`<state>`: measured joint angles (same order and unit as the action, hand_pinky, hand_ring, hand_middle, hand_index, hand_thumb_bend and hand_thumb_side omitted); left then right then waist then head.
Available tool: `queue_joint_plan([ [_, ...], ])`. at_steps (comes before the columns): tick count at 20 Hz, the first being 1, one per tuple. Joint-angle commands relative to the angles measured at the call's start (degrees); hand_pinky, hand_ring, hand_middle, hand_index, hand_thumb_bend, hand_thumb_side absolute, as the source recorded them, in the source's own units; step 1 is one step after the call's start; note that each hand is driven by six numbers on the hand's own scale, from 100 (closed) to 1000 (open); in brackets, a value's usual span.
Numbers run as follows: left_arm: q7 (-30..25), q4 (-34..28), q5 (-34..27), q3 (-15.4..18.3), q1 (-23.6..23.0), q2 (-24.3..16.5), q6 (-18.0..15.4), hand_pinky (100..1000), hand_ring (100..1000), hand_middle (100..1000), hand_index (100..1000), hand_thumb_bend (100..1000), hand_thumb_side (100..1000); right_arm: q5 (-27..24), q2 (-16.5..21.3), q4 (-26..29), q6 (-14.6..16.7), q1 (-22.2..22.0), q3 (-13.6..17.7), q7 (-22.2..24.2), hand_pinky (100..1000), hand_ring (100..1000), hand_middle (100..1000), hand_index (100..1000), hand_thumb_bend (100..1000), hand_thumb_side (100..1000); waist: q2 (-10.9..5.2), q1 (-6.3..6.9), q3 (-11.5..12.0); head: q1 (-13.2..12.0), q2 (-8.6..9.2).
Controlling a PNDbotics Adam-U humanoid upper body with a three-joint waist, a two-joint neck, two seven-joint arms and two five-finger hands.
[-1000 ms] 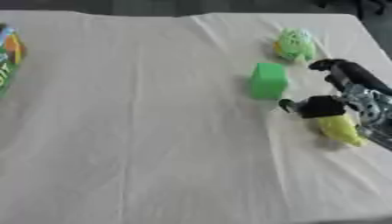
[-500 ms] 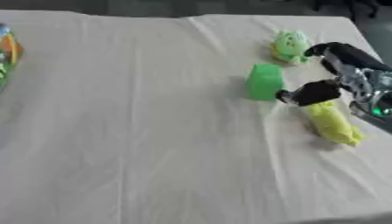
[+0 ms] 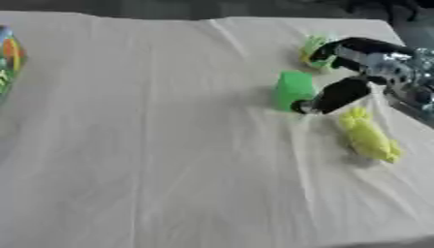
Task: Pick up the objects with one hand, pass them to the other hand, and then place them into the box on the other side of the table.
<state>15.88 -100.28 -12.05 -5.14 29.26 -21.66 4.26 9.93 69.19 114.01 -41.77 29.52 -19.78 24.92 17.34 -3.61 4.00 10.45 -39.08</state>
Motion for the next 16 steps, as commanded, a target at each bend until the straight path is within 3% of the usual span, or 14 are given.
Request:
queue_joint_plan([
  [1,-0.1,-0.6,0.0,0.2,0.4,-1.3,-0.1,609,737,798,763,201,808,3.5,0.7,0.6,0.1,2.0,2.0,6.9,947,910,922,913,543,340,-1.75,0.00,0.0,-0.2,0.56],
  [10,0.7,-0.2,0.3,1.1,-0.9,-2.6,-0.4,609,737,798,763,202,808,14.7,-4.8,0.6,-2.1,7.3,2.2,25.4,963,919,926,908,554,366,-2.38,-0.83,-1.6,-2.1,-0.29],
  [16,0.8,-0.1,0.3,1.2,-1.0,-2.8,-0.4,609,738,798,763,201,809,15.9,-6.8,0.6,-3.6,7.5,1.1,27.0,957,920,929,910,554,374,-2.41,-0.76,-1.8,-2.4,-0.41],
])
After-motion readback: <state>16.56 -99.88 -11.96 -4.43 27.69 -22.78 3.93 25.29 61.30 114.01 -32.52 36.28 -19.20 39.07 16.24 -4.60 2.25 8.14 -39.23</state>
